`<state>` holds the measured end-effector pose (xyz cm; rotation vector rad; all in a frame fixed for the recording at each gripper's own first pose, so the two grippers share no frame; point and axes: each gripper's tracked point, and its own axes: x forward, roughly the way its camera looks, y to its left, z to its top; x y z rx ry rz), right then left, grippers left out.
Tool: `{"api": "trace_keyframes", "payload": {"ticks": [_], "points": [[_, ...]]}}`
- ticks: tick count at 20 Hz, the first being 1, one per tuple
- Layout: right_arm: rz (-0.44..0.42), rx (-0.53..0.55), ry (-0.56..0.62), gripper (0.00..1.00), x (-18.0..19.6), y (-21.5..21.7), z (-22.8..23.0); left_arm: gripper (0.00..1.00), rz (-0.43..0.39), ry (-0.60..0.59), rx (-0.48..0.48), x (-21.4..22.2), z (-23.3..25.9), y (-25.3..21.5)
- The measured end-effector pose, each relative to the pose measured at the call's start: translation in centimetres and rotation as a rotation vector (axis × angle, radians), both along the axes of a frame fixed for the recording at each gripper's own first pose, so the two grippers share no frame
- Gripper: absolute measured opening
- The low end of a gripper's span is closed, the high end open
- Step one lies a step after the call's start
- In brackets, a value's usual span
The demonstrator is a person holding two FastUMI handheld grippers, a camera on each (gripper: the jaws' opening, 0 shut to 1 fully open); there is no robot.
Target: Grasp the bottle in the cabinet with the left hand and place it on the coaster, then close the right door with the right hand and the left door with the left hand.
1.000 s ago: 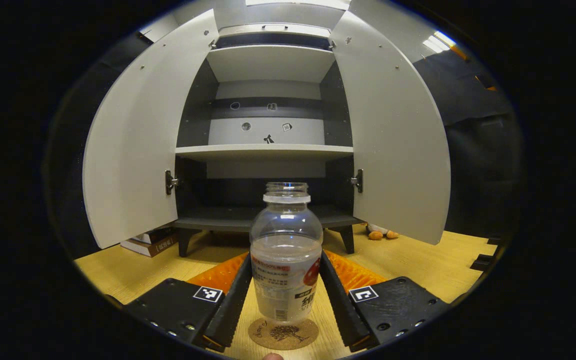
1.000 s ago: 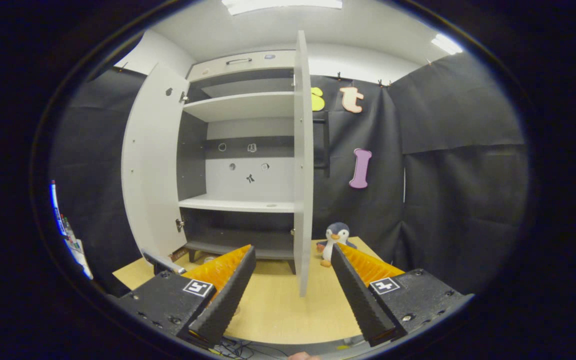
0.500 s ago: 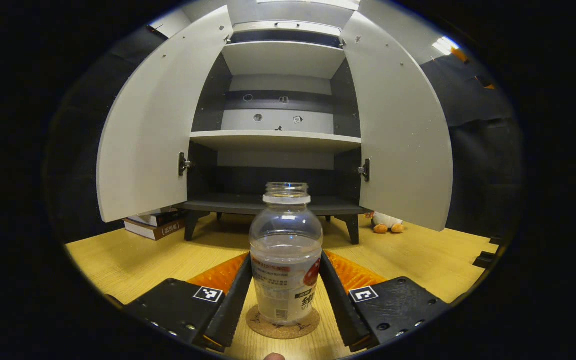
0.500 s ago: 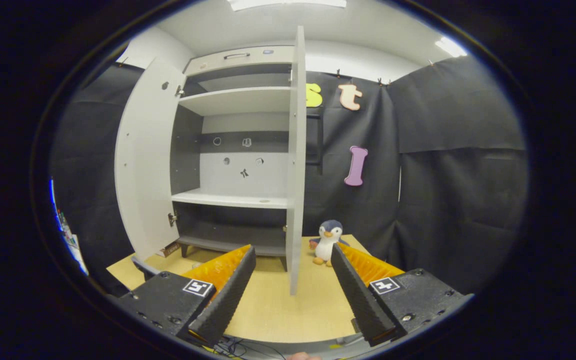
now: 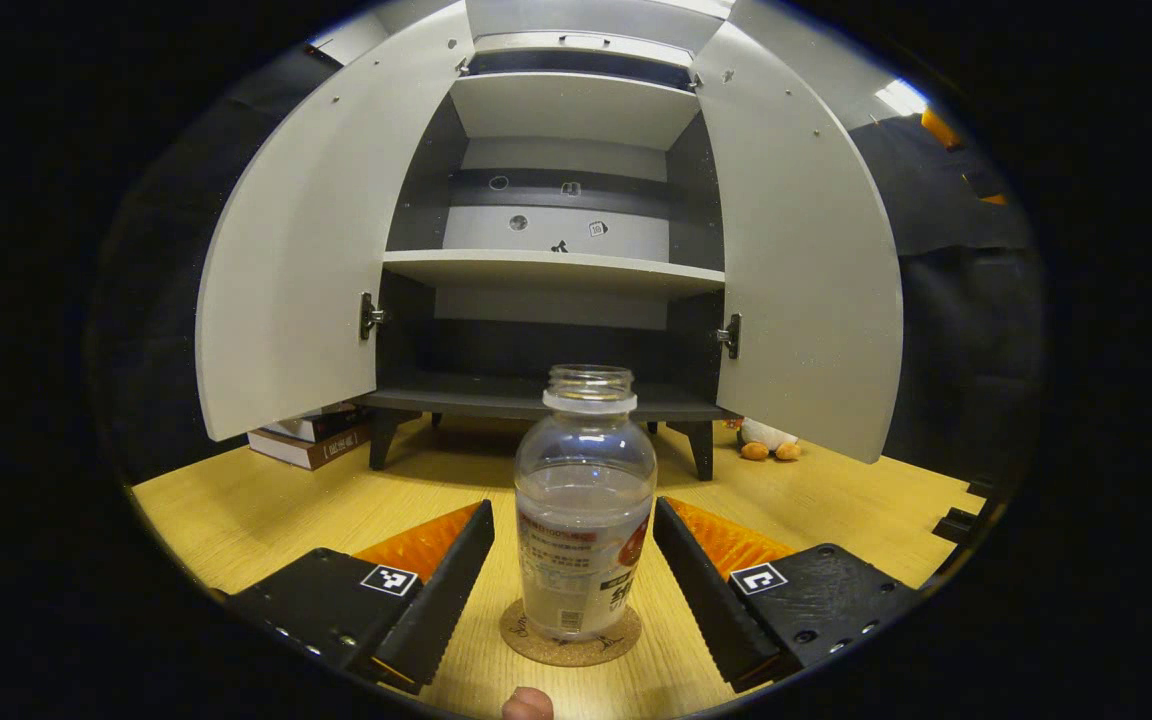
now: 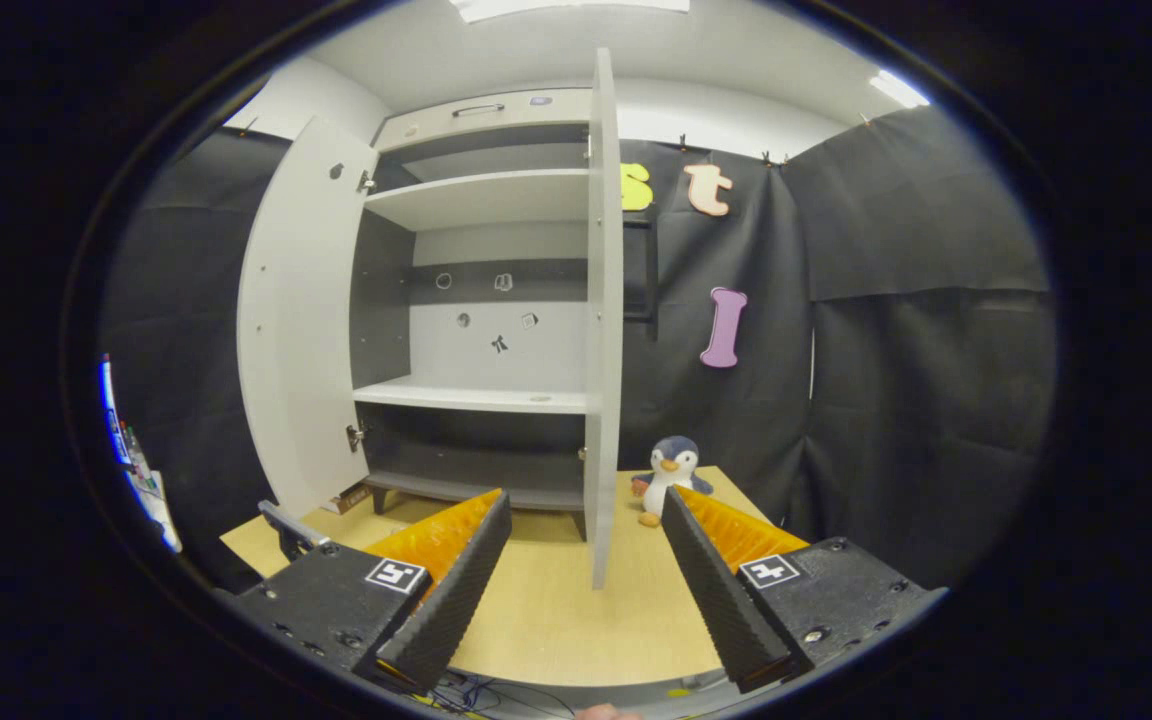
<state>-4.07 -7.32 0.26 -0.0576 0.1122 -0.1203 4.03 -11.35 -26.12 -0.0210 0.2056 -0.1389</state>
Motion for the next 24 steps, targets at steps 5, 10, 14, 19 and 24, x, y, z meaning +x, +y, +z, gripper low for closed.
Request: {"api": "trace_keyframes", "payload": {"ticks": [5,10,14,19,24], "points": [[0.014,0.02,-0.013,0.95,0.4,0.1,-0.4,0.96,0.011,-0.058,-0.036,-1.5,5.6,1.2],[0.033,0.02,-0.049,0.99,1.0,0.1,-0.3,0.96,0.016,-0.123,-0.049,-2.6,13.8,3.4],[0.038,0.022,-0.108,0.99,2.1,-0.5,1.1,0.96,0.049,-0.141,-0.014,-2.4,20.5,7.5],[0.047,0.008,-0.218,0.95,3.7,-2.1,6.7,0.95,0.122,-0.159,0.002,-1.2,26.7,12.3],[-0.012,0.046,-0.282,0.94,5.9,-6.4,12.0,0.95,0.174,-0.158,0.006,-0.9,28.5,14.7]]}}
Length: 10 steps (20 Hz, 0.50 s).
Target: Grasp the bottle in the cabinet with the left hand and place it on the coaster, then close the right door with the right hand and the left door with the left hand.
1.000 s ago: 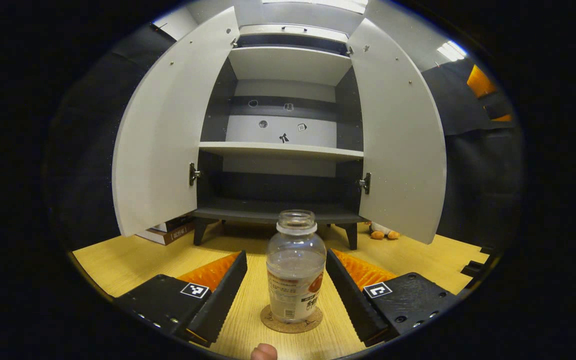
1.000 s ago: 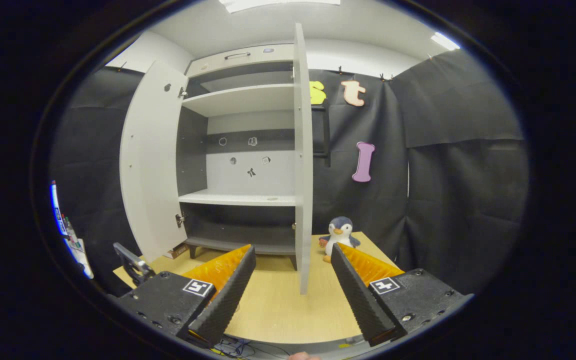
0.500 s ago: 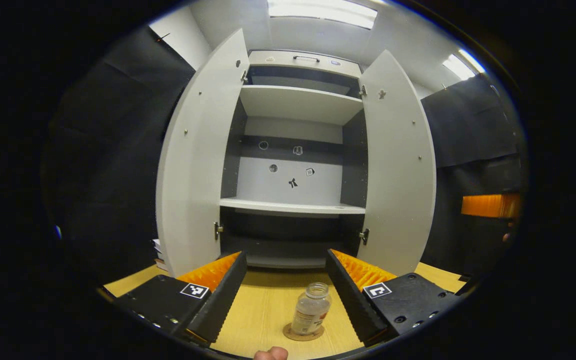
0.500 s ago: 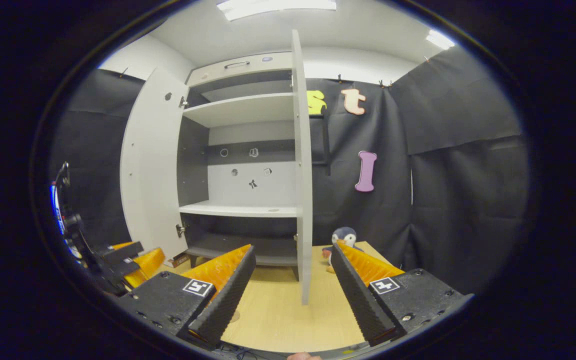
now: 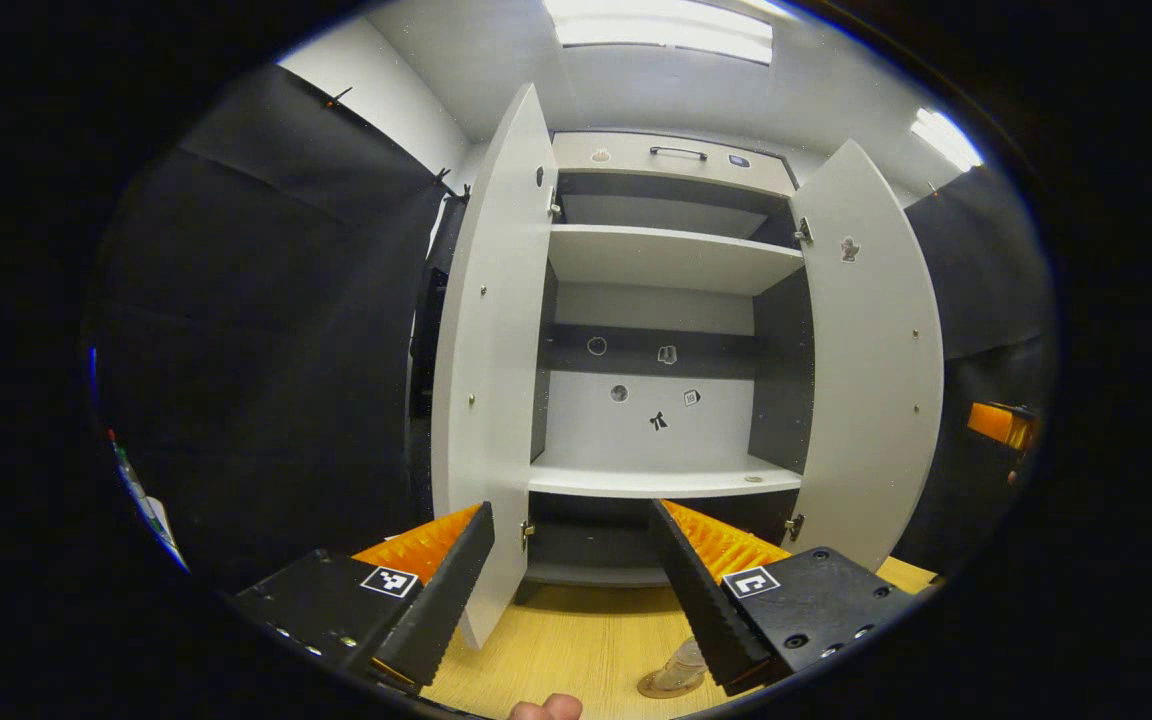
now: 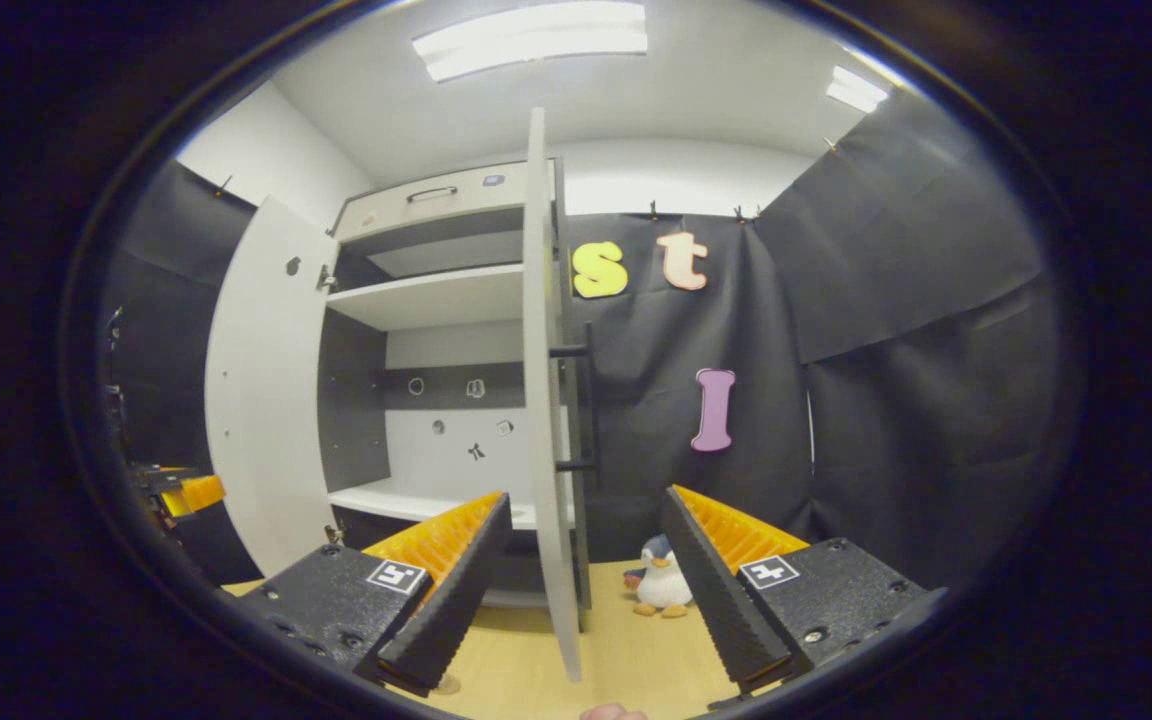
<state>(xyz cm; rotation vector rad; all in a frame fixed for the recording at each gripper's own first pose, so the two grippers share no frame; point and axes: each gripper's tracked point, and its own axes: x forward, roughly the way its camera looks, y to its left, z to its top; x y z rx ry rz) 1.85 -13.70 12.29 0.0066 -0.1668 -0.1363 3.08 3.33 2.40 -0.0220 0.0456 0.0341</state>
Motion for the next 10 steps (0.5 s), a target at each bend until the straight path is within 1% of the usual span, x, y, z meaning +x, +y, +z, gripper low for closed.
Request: {"api": "trace_keyframes", "payload": {"ticks": [1,2,3,4,5,6,9,10], "points": [[-0.01,0.006,-0.001,0.94,0.7,-0.9,0.9,0.99,-0.001,-0.011,-0.006,0.0,0.2,0.0],[-0.017,0.011,-0.007,0.94,1.5,-1.7,1.9,0.95,-0.006,-0.019,-0.013,-0.1,0.2,-0.1],[-0.026,0.012,-0.005,0.99,2.3,-2.5,2.9,0.94,-0.01,-0.017,-0.016,-0.2,0.1,-0.3],[-0.035,0.016,-0.008,0.94,3.1,-3.3,3.6,0.95,-0.008,-0.01,-0.014,-0.4,-0.2,-0.2],[-0.04,0.022,-0.015,0.99,3.9,-3.9,4.3,0.95,-0.009,-0.006,-0.015,-0.5,-0.5,-0.4],[-0.043,0.026,-0.019,0.95,4.8,-4.5,5.1,0.94,-0.012,-0.001,-0.022,-0.6,-0.7,-0.6],[-0.06,0.025,0.002,0.94,7.2,-5.9,5.5,0.94,-0.022,0.003,-0.044,-1.2,-1.3,-1.4],[-0.061,0.026,0.008,0.99,7.7,-6.0,5.4,0.95,-0.025,0.0,-0.043,-1.2,-1.4,-1.4]]}}
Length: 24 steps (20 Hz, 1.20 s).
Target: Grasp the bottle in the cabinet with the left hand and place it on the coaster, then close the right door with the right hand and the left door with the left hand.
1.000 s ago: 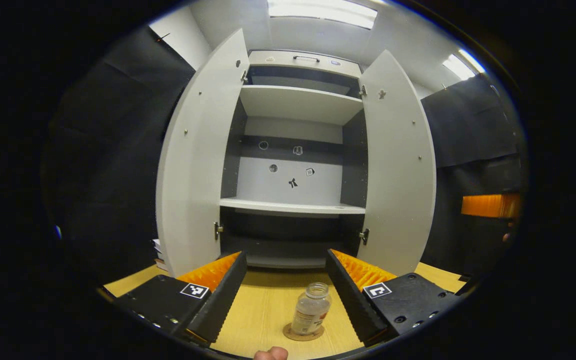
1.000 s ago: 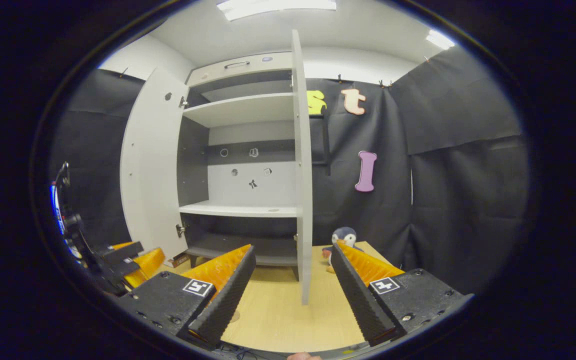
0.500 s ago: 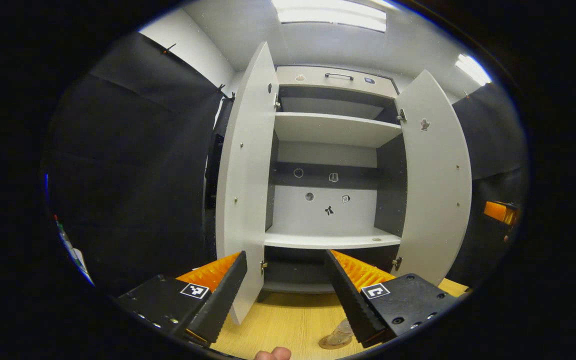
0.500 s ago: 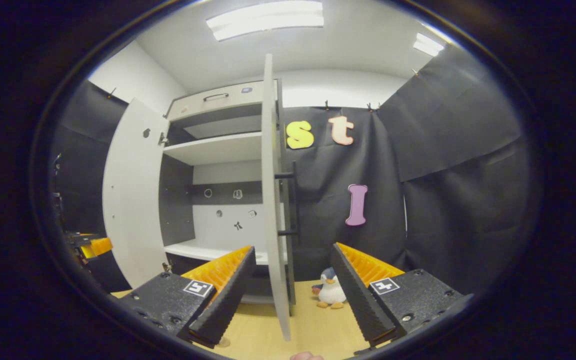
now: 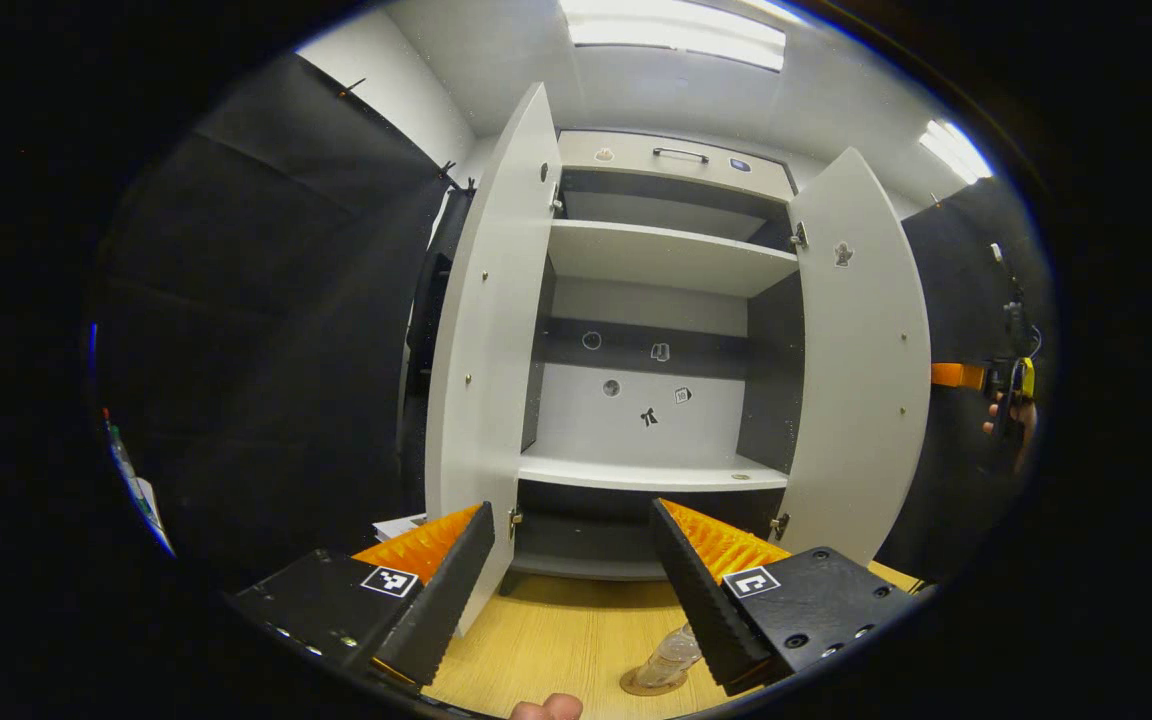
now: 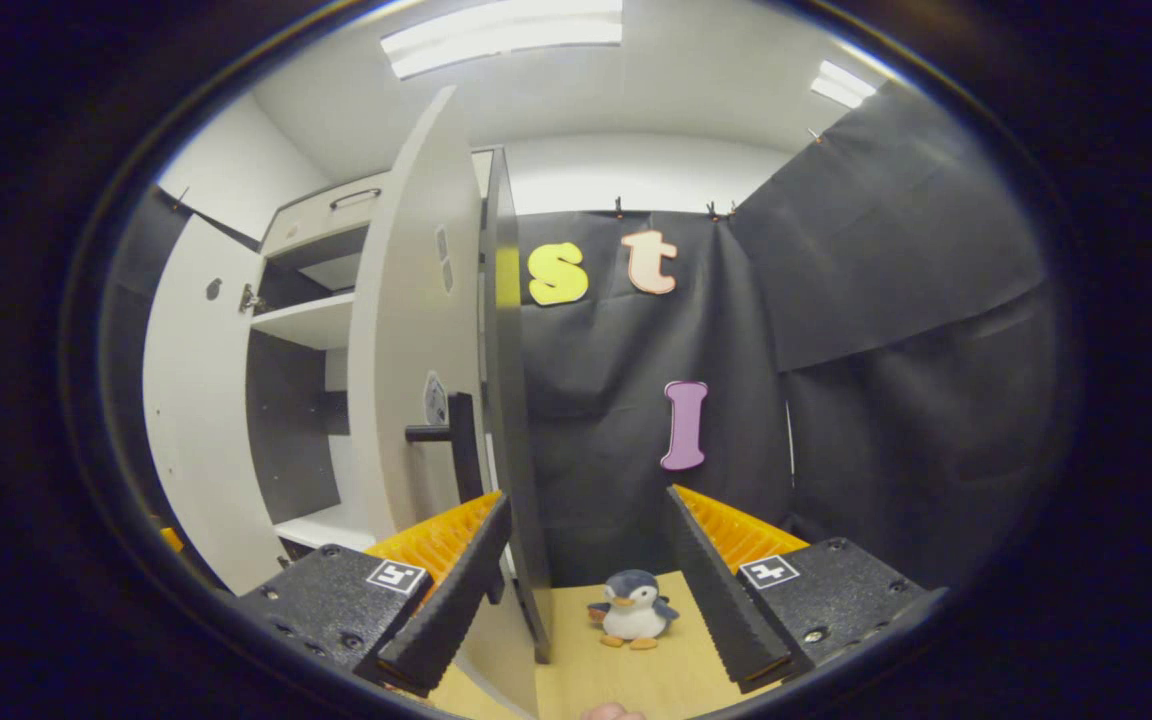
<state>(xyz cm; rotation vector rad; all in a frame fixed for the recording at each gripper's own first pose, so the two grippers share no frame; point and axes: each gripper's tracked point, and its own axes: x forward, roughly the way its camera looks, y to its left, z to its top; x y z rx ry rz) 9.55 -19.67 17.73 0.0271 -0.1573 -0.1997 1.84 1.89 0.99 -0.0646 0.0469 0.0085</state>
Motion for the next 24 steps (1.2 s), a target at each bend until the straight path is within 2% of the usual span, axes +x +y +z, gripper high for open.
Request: {"api": "trace_keyframes", "payload": {"ticks": [1,2,7,9,13,15,16,17,19,22,23,24], "points": [[0.004,0.001,0.003,0.99,0.3,0.2,-0.1,0.9,0.003,0.0,0.005,-0.1,-0.2,0.0],[-0.001,-0.001,0.004,0.99,0.5,0.0,0.0,0.95,0.009,0.001,0.014,-0.1,-0.3,0.1],[0.013,-0.068,-0.001,0.97,0.5,2.1,0.2,0.94,0.016,-0.002,0.018,-0.3,-0.5,0.1],[0.046,-0.103,-0.002,0.97,0.7,4.2,0.2,0.95,0.018,-0.002,0.012,-0.4,-0.6,0.5],[0.182,-0.105,0.011,0.97,2.1,10.4,-0.5,0.95,0.028,0.007,0.008,-0.6,-1.0,1.2],[0.212,-0.117,0.015,0.97,3.3,12.7,-0.6,0.94,0.033,0.013,0.012,-0.9,-1.0,1.5],[0.229,-0.117,0.01,0.97,4.0,13.9,-0.6,0.9,0.035,0.019,0.015,-1.1,-1.1,1.7],[0.248,-0.114,0.012,0.98,4.7,15.1,-0.9,0.95,0.036,0.022,0.019,-1.2,-1.2,1.8],[0.283,-0.113,0.029,0.97,6.3,17.5,-1.6,0.95,0.04,0.021,0.029,-1.2,-1.0,2.1],[0.28,-0.126,0.031,0.98,7.4,19.0,-1.9,0.95,0.049,0.017,0.043,-1.3,-0.8,2.3],[0.282,-0.129,0.026,0.93,7.2,19.3,-1.8,0.94,0.052,0.019,0.045,-1.4,-0.8,2.5],[0.276,-0.135,0.019,0.98,6.7,19.3,-1.7,0.94,0.056,0.018,0.046,-1.5,-0.8,2.6]]}}
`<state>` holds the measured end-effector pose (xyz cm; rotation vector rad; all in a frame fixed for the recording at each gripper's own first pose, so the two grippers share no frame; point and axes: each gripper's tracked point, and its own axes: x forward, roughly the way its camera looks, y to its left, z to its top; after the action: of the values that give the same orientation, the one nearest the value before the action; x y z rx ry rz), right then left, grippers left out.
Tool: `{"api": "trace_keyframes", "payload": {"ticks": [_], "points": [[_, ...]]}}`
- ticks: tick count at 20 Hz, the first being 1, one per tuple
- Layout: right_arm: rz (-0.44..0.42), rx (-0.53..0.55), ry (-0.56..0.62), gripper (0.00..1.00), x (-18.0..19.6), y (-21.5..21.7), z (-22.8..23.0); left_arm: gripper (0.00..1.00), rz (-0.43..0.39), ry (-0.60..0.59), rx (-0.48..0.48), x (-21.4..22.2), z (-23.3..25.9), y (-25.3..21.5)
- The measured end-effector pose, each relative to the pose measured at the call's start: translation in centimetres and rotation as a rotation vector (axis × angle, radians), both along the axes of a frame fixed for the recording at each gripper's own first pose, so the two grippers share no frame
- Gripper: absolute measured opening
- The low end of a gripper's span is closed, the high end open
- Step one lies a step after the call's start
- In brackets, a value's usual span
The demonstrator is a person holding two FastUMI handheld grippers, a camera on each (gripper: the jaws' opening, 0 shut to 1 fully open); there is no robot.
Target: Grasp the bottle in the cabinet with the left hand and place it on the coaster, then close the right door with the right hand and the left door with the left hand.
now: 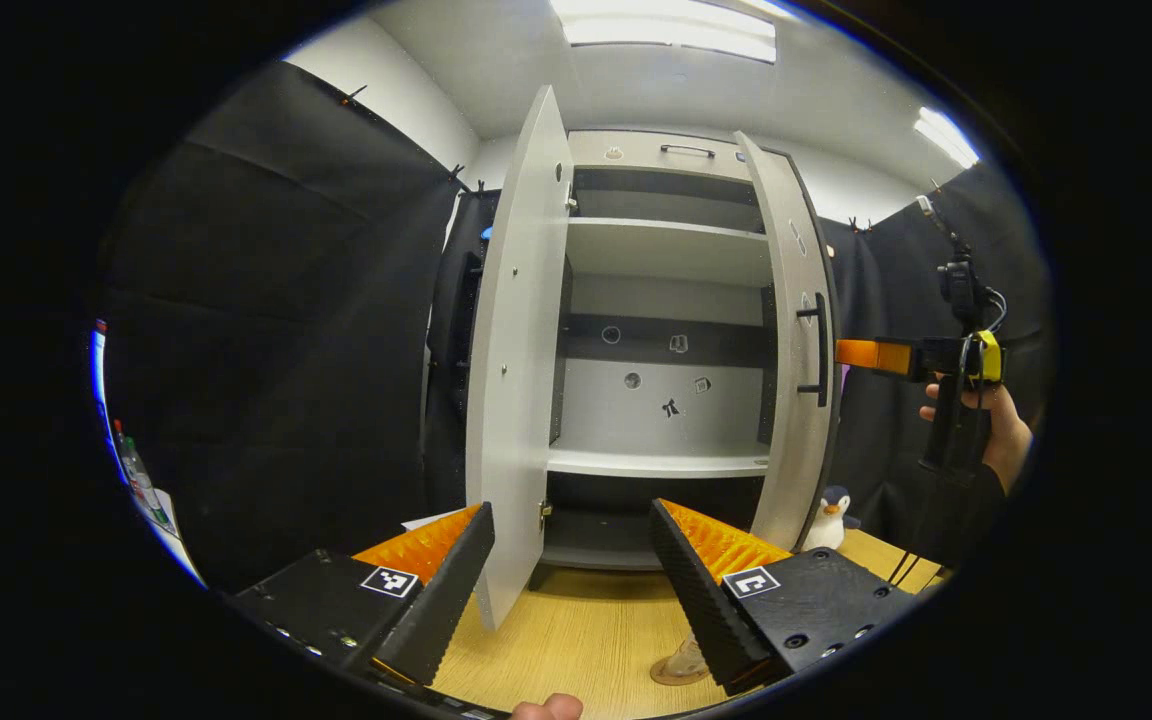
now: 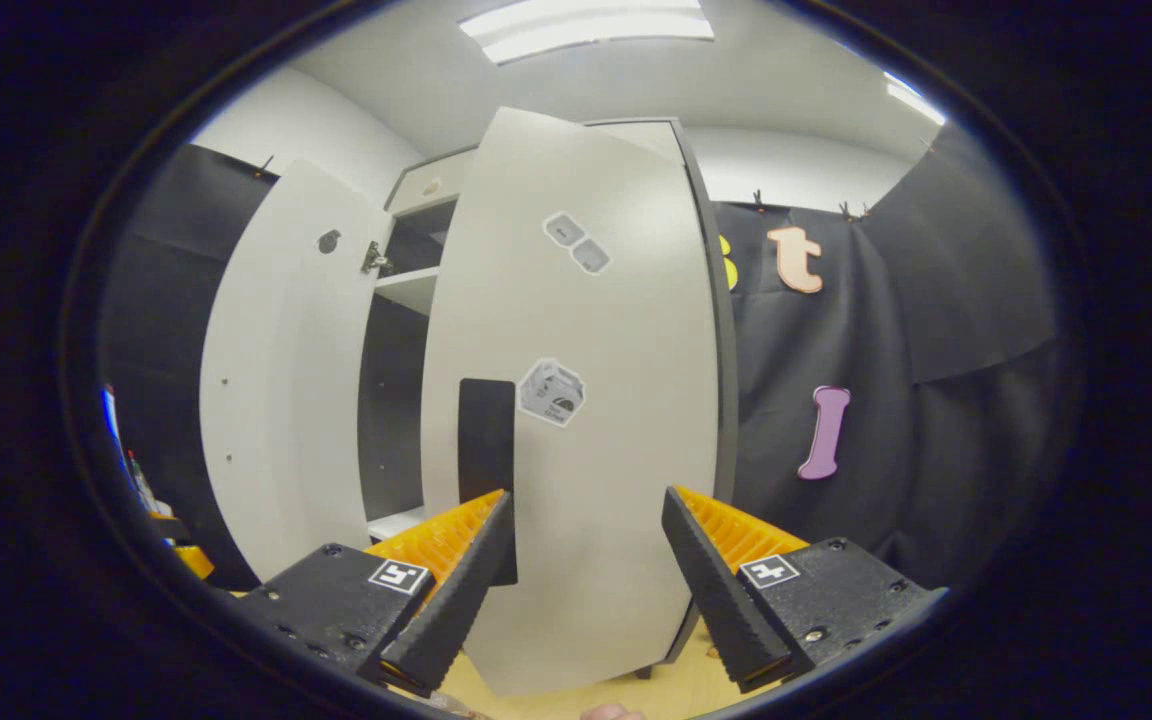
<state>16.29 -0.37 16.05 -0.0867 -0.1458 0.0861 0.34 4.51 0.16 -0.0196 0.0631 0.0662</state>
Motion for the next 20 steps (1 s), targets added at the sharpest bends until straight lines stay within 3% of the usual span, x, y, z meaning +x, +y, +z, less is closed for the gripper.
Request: {"api": "trace_keyframes", "payload": {"ticks": [1,3,5,7,8,10,11,13,14,15,18,19,20], "points": [[-0.008,-0.006,-0.01,0.93,-0.7,-0.3,0.1,0.95,0.004,0.0,0.0,-0.1,0.0,0.2],[-0.029,-0.002,-0.019,0.93,-2.5,-0.9,-0.3,0.95,0.015,0.002,-0.003,0.0,0.1,0.7],[-0.033,0.027,-0.028,1.0,-4.7,-1.2,-0.9,0.94,0.022,0.003,-0.003,0.3,-0.1,1.2],[-0.055,0.037,-0.032,0.93,-6.8,-1.9,-1.8,0.95,0.02,-0.001,0.0,0.5,0.1,1.0],[-0.065,0.039,-0.039,0.98,-7.8,-2.2,-2.1,0.94,0.015,-0.003,0.002,0.8,0.0,1.1],[-0.091,0.042,-0.048,0.93,-9.5,-2.6,-3.2,0.99,0.008,0.003,0.002,1.1,-0.3,0.8],[-0.106,0.04,-0.039,0.98,-10.2,-2.9,-3.9,0.94,0.003,0.008,0.0,1.2,-0.4,0.6],[-0.121,0.046,-0.024,0.93,-11.3,-3.0,-5.4,0.95,-0.008,0.018,-0.003,1.2,-1.0,0.0],[-0.118,0.062,-0.029,0.98,-11.9,-2.9,-5.9,0.9,-0.015,0.018,-0.004,1.3,-1.0,-0.3],[-0.116,0.077,-0.03,0.98,-12.3,-2.8,-6.5,0.95,-0.026,0.02,-0.005,1.4,-1.2,-0.8],[-0.155,0.109,-0.012,0.98,-13.2,-3.5,-9.0,0.94,-0.042,0.059,0.0,1.7,-2.8,-1.4],[-0.176,0.119,-0.008,0.93,-13.7,-3.7,-9.8,0.95,-0.047,0.065,-0.006,1.7,-3.1,-1.7],[-0.199,0.136,0.001,0.98,-14.2,-4.1,-10.7,0.95,-0.054,0.069,-0.015,1.5,-3.4,-2.1]]}}
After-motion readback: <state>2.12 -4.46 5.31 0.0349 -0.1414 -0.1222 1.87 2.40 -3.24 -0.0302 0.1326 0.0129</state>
